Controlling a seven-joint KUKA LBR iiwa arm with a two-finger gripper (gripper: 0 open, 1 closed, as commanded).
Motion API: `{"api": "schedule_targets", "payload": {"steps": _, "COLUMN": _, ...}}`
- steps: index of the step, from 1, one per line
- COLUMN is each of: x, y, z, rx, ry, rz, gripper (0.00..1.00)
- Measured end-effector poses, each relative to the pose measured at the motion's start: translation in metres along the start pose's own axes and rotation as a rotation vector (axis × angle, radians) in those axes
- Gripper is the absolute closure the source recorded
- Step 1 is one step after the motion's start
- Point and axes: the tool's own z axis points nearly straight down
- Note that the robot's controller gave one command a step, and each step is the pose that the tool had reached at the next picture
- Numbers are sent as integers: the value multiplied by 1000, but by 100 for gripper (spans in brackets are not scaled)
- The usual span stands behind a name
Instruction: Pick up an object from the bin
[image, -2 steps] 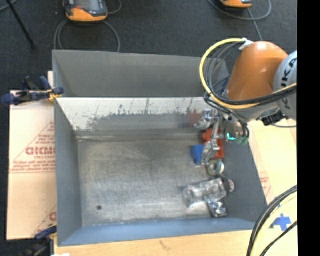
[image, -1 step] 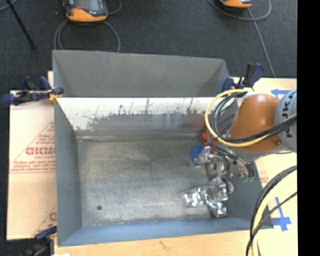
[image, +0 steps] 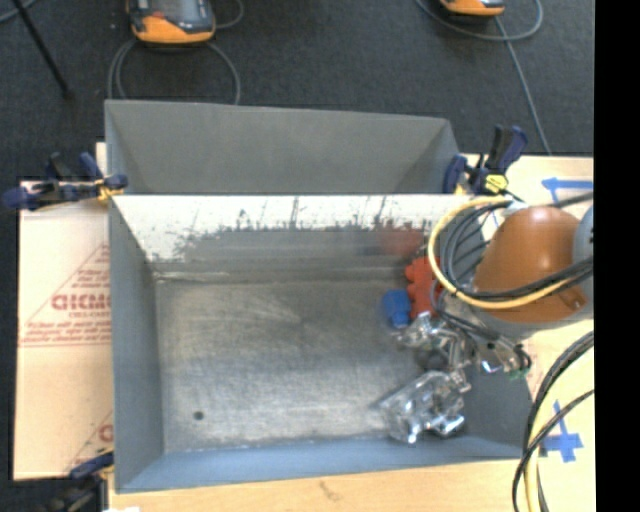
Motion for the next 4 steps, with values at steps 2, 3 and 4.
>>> {"api": "schedule_targets", "payload": {"steps": 2, "x": 8, "y": 12, "z": 2, "rx": 9, "ry": -7, "rz": 78, "gripper": 0}}
{"api": "schedule_targets", "payload": {"steps": 3, "x": 8, "y": 12, "z": 2, "rx": 9, "ry": -6, "rz": 87, "gripper": 0}}
{"api": "schedule_targets", "payload": {"steps": 4, "x": 14, "y": 12, "z": 2, "rx": 2, "ry": 20, "rz": 85, "gripper": 100}}
